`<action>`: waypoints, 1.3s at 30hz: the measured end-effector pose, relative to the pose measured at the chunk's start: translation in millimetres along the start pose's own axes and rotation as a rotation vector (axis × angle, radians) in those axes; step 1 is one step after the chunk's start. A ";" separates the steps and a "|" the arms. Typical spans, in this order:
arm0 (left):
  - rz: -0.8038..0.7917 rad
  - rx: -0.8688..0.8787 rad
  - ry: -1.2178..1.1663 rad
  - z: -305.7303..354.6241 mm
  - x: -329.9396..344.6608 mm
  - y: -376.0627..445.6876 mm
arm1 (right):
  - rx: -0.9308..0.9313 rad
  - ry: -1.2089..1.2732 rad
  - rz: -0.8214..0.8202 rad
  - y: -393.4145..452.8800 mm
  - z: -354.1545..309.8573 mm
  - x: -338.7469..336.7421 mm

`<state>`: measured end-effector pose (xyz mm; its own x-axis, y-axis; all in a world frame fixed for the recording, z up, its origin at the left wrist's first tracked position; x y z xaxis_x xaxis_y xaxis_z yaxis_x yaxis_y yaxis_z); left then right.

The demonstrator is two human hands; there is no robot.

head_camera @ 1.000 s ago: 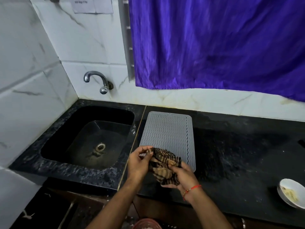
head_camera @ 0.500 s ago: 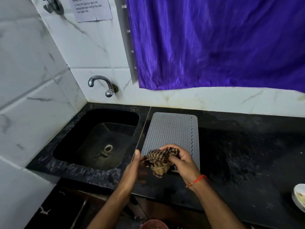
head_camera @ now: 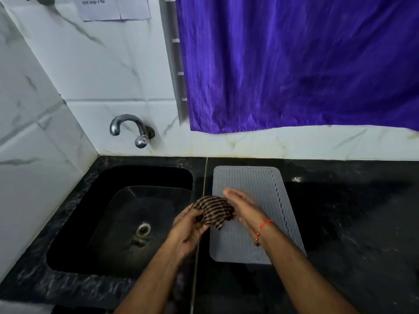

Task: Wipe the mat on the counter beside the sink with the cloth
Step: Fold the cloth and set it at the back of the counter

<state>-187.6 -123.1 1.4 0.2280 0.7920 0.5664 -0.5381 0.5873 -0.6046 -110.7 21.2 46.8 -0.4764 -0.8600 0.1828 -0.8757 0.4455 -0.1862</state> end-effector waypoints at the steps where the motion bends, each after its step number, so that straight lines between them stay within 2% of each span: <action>1: -0.036 -0.010 0.017 14.5 -3.0 11.6 | 0.071 0.026 0.044 18.2 6.5 7.0; 3: -0.079 -0.049 0.066 40.5 -5.1 34.2 | 0.169 0.087 0.065 51.2 19.2 19.1; 5: -0.046 -0.137 0.172 66.9 -17.0 64.0 | 0.172 0.087 0.138 88.3 25.4 31.8; 8: 0.023 -0.324 0.352 94.0 -26.7 98.8 | 0.094 -0.045 0.268 130.5 29.5 39.8; 10: 0.044 -0.356 0.377 111.7 -27.0 127.4 | 0.098 -0.174 0.320 157.0 33.1 45.0; 14: 0.085 -0.151 0.333 149.7 -8.6 181.0 | 0.067 -0.163 0.430 212.6 31.6 46.3; 18: -0.042 -0.055 0.223 182.0 -0.1 222.8 | 0.082 0.049 0.399 266.4 23.0 44.0; 19: -0.049 -0.035 0.225 186.7 -5.9 233.4 | 0.097 -0.052 0.396 275.6 23.3 37.2; 21: 0.017 0.026 0.355 187.5 -22.8 251.0 | 0.105 -0.425 0.445 280.5 26.5 13.2; 23: 0.112 0.081 0.470 176.6 -38.4 257.5 | 0.112 -0.650 0.481 263.9 35.3 -3.6; 25: 0.157 0.138 0.533 159.0 -47.2 257.3 | 0.057 -0.741 0.498 236.7 50.2 -16.0; 28: 0.179 0.247 0.605 139.0 -43.1 246.5 | -0.016 -0.736 0.592 188.1 63.8 -33.8; 32: 0.223 0.293 0.633 113.8 -31.9 225.3 | -0.040 -0.759 0.725 131.3 69.6 -66.3; 36: 0.314 0.268 0.822 75.7 -43.9 209.5 | 0.113 -0.935 0.847 63.8 82.1 -129.3; 39: 0.324 0.257 0.903 52.9 -44.1 175.9 | 0.379 -1.079 0.835 20.9 94.7 -172.7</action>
<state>-335.2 -63.5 -100.2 0.5139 0.8005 -0.3083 -0.8187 0.3504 -0.4549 -39.3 155.5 -80.0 -0.3917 -0.2225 -0.8928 -0.2147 0.9656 -0.1464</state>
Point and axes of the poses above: each hand's wrist, its own y-axis towards the middle knuckle, its own x-axis out of the palm, z = x × y, the point moved 4 cm from there along y, towards the middle knuckle, and after that the axes turned 9 degrees about -x, right-handed, at the moved point
